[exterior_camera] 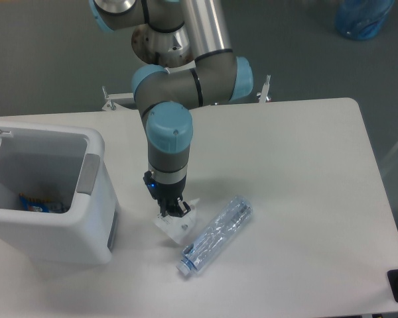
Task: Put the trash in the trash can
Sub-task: 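Move the gripper over the white paper item and grasp it, then lift the white paper item over the trash bin and release it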
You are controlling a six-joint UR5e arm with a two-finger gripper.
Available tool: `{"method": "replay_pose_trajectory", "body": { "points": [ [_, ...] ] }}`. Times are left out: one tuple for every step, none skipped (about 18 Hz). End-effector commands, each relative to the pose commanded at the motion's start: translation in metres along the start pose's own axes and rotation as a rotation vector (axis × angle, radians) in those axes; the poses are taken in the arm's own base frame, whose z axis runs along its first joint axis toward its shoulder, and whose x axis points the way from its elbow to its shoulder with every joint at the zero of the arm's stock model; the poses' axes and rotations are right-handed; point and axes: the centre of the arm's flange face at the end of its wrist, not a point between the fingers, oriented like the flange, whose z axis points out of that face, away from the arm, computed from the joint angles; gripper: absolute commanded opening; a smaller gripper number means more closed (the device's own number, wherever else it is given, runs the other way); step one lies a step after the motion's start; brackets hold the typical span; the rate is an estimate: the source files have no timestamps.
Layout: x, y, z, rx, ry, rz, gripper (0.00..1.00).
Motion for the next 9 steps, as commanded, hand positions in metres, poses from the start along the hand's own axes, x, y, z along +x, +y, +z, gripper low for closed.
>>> {"method": "replay_pose_trajectory", "body": {
  "points": [
    [0.000, -0.003, -0.004, 0.022, 0.003, 0.001, 0.00],
    [-0.001, -0.008, -0.015, 0.056, -0.003, 0.002, 0.00],
    [0.000, -0.013, -0.028, 0.093, -0.009, -0.004, 0.00],
    [-0.004, -0.016, -0.041, 0.127, -0.020, -0.021, 0.00],
    [-0.008, -0.019, -0.052, 0.153, -0.030, -0.038, 0.00],
    [-0.012, -0.022, -0.061, 0.178, -0.036, -0.055, 0.00],
    [-0.016, -0.026, -0.072, 0.210, -0.042, -0.067, 0.00],
    [-0.021, -0.027, -0.088, 0.251, -0.054, -0.087, 0.00],
    [-0.024, -0.027, -0.104, 0.294, -0.059, -0.105, 0.00]
  ]
}}
